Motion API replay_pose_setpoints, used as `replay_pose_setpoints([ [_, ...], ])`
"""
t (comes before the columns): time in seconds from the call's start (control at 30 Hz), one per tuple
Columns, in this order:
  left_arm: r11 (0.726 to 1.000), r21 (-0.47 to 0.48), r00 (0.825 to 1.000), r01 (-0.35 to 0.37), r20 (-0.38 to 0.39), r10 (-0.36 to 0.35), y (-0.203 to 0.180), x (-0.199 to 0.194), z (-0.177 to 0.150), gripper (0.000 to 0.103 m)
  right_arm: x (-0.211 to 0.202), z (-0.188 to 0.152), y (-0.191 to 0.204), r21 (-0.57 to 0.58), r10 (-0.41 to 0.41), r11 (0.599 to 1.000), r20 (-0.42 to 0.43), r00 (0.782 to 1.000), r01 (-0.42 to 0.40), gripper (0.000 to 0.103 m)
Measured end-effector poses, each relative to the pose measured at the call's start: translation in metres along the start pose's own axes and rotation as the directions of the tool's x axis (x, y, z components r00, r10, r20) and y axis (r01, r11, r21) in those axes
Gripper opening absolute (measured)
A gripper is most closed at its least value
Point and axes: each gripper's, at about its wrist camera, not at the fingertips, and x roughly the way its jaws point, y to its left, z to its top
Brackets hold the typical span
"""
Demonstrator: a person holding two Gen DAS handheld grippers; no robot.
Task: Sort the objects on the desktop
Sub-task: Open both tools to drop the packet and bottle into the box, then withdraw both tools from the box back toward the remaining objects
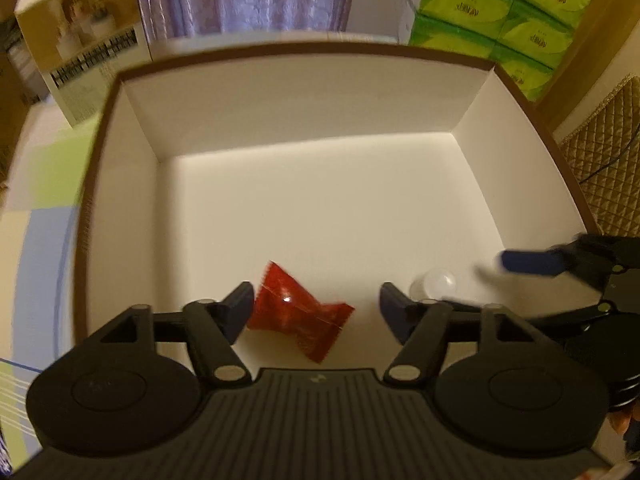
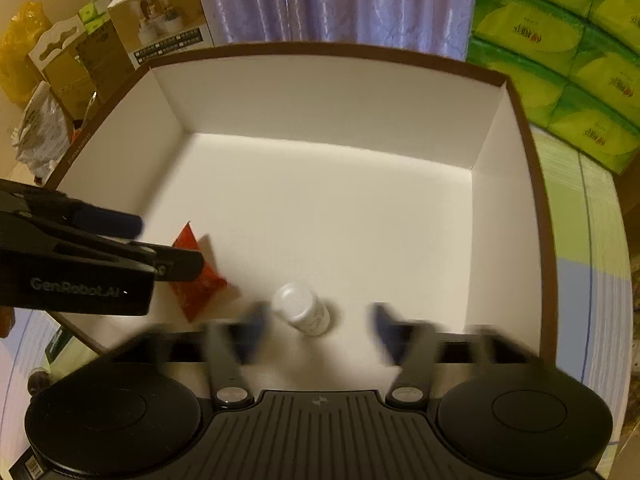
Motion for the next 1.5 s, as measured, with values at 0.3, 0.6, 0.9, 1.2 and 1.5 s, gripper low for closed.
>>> replay_pose_setpoints([
  [0.3, 0.997, 0.054, 0.993, -0.049, 0.108, 0.043, -0.006, -0.026, 0.001, 0.098, -0.025, -0.008, 0.003, 0.021, 0.000, 1.000, 0.086, 0.996, -0.001, 0.096],
  [0.6, 0.991, 0.048, 0.974, -0.124, 0.198, 0.112, 0.002, -0.069, -0.020, 0.102, -0.061, -0.031, 0.001, 0.113, -0.035, 0.994, 0.178, 0.983, 0.015, 0.101],
  [0.9, 0.988, -0.018, 0.952, -0.152, 0.267, 0.151, 0.019, -0.107, -0.055, 0.102, -0.098, -0.058, 0.011, 0.160, -0.133, 0.983, 0.259, 0.957, 0.093, 0.101],
  [1.2, 0.982, -0.027, 0.935, -0.187, 0.302, 0.186, 0.018, -0.139, -0.084, 0.102, -0.131, -0.077, 0.034, 0.133, -0.125, 0.988, 0.352, 0.928, 0.082, 0.101],
  [1.5, 0.983, -0.029, 0.933, -0.181, 0.312, 0.181, 0.008, -0.162, -0.110, 0.102, -0.152, -0.089, 0.059, 0.089, -0.085, 0.994, 0.358, 0.930, 0.057, 0.101],
])
